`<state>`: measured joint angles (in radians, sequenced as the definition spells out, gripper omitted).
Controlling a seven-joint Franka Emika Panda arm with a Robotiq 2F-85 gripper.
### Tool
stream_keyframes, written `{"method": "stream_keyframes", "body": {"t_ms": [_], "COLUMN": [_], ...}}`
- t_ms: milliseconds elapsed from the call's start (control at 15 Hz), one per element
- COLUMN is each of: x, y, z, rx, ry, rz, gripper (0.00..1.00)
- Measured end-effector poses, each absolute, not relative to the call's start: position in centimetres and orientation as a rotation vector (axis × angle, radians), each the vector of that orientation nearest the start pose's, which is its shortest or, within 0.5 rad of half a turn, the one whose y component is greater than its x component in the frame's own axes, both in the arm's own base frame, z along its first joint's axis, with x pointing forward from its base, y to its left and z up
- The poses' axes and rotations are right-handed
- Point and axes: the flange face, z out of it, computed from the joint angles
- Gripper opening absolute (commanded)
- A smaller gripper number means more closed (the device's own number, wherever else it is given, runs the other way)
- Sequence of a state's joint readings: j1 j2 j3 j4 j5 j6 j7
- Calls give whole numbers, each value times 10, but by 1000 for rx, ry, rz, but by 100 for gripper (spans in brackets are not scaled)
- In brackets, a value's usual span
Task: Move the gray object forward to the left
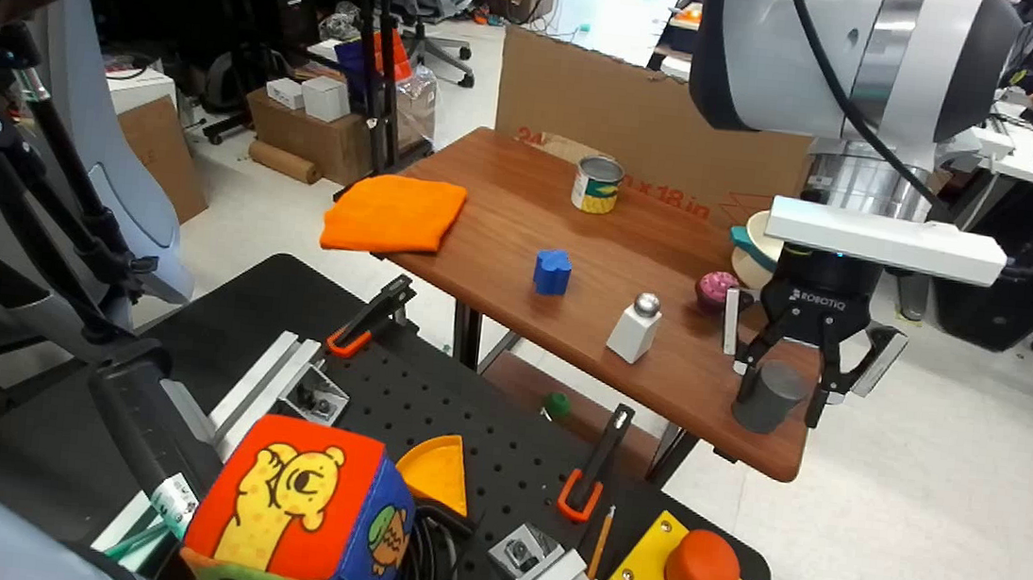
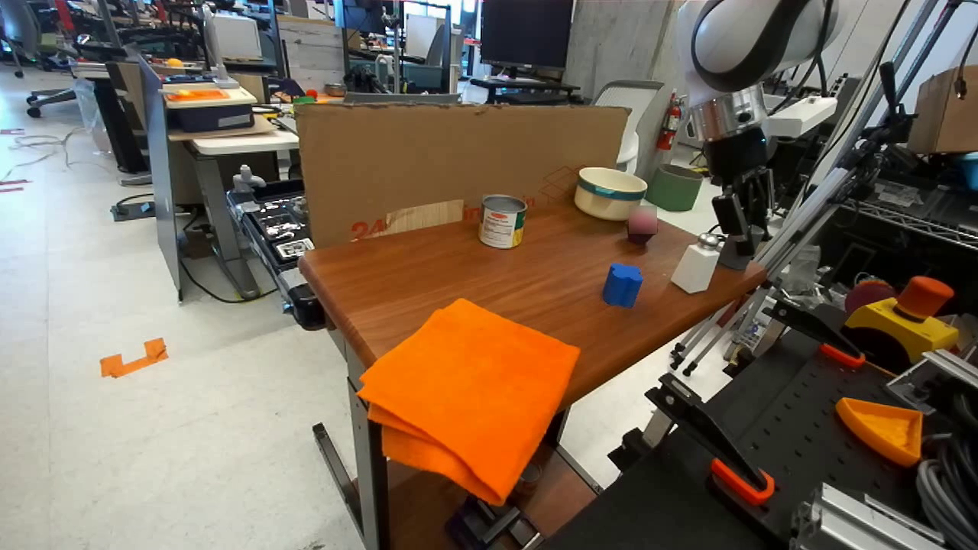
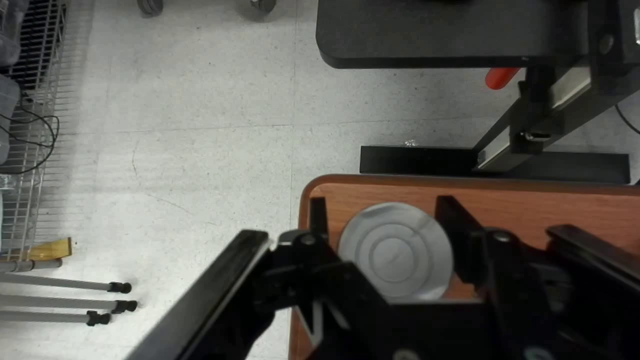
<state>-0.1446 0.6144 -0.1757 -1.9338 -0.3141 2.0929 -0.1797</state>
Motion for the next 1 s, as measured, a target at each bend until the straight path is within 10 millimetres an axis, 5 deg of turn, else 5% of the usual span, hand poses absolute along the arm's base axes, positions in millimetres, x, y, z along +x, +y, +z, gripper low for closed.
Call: {"method": "stream_keyframes", "body": {"t_ms": [400, 600, 1000], "x": [542, 554, 588], "y": [-185, -165, -68], "z": [148, 170, 259], "rx": [-3254, -3249, -3224], "ry": [-148, -182, -316], "rz": [903, 895, 708], "gripper": [10, 10, 10]}}
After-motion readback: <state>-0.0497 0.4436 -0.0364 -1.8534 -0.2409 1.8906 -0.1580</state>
